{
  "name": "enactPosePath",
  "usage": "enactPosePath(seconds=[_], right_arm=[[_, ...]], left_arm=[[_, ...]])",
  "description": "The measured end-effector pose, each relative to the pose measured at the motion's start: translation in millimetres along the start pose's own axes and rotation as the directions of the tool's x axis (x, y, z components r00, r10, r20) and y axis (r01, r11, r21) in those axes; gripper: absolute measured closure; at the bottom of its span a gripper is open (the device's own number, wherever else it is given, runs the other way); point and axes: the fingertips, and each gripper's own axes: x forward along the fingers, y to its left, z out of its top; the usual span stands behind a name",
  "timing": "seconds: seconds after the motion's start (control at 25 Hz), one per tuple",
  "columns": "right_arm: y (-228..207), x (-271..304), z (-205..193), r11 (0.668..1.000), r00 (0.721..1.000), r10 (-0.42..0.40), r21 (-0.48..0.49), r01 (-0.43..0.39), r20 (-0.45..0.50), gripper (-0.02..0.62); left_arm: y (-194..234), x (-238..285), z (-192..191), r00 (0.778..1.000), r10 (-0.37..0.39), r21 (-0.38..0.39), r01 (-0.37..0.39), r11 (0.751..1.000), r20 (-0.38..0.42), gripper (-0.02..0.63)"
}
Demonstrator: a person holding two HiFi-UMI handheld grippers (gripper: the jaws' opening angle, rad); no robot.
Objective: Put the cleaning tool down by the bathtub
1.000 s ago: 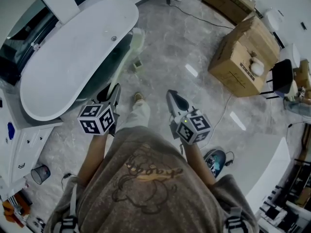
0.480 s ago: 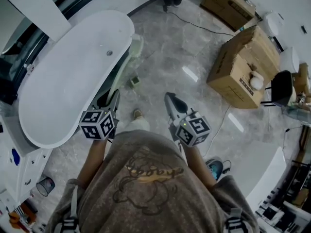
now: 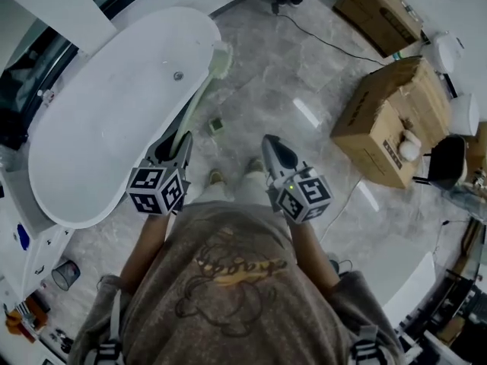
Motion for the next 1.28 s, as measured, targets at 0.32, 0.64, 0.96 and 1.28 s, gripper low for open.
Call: enactPosePath(seconds=[0.32,0.64,0.96,1.28], right_arm=[[-38.0,57.5,29.9,0.988,0.988,0.145,-0.055,-0.147,-0.046,0.595],[-52.8,93.7,41.9,0.969,0.972,0.213,-0.104,-0.222,-0.096,0.595],[-64.4,113.3,26.8,0.968,0.961,0.224,-0.082,-0.239,-0.16,0.595],[-81.8,132.8,-2.5,0.969,0.951,0.222,-0.059,-0.24,-0.214,0.595]], left_arm=[[2.5,37.6,25.8,0.992,0.12,-0.045,-0.118,0.992,0.043,0.505],[11.2,58.9,38.8,0.979,0.194,-0.099,-0.187,0.977,0.061,0.505],[25.7,70.9,18.8,0.973,0.229,-0.153,-0.226,0.962,0.005,0.505],[37.6,89.0,-23.9,0.968,0.239,-0.2,-0.249,0.948,-0.077,0.505]])
